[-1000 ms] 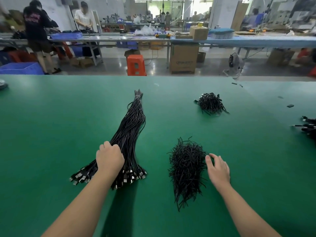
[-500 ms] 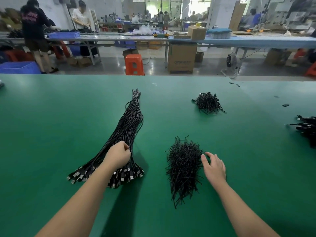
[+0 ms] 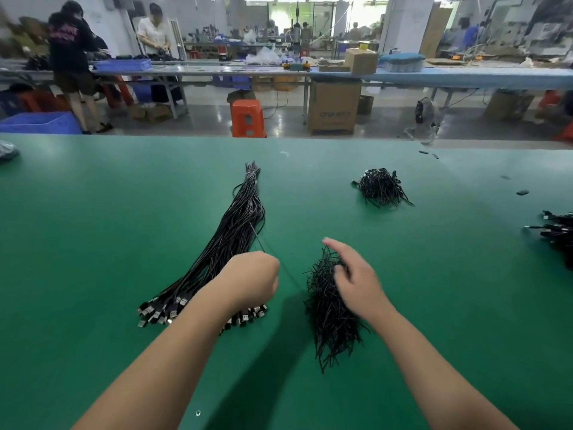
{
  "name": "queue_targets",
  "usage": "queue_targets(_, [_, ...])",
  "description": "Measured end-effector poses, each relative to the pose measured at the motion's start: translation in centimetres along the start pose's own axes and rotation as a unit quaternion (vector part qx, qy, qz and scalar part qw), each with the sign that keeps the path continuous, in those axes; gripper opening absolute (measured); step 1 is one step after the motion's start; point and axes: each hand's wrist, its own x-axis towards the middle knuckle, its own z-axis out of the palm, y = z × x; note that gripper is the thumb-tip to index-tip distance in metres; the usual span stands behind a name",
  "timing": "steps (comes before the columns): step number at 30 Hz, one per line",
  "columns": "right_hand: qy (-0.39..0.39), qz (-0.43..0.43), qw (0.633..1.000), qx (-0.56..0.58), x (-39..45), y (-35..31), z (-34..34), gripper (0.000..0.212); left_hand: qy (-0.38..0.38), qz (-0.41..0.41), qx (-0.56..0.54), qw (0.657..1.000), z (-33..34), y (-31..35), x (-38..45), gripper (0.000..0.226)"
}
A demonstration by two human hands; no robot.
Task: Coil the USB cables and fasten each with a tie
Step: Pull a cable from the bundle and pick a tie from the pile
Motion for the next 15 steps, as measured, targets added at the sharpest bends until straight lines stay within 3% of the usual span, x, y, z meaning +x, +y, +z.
queue_targets(3, [-0.111,-0.085,0.990,-0.038,1.0,-2.4,2.4,0.059,0.011,0.066,-0.108,0.992,-2.5,1.1,-1.5,0.019])
queue_targets(6, [-0.169,0.014,0.976,0.136,0.9,-4.4,4.3,0.037,0.027,0.106,-0.322,0.941,-4.3,1.8,-2.6,0.014])
queue_targets(8, [-0.138,0.078,0.962,0.222,1.2,-4.3,5.7,0.023,0.084,0.071,-0.427,0.898,-4.9,1.2,-2.4,0.014])
queue_targets(11, [-0.127,0.134,0.910,0.371,0.7,-4.6,5.8,0.033,0.103,-0.002,-0.549,0.829,-4.7,-0.5,-1.7,0.018])
queue_targets(15, [-0.116,0.144,0.870,0.458,0.3,-5.2,5.1,0.057,0.041,-0.031,-0.576,0.816,-3.0,-2.6,-1.3,0.015])
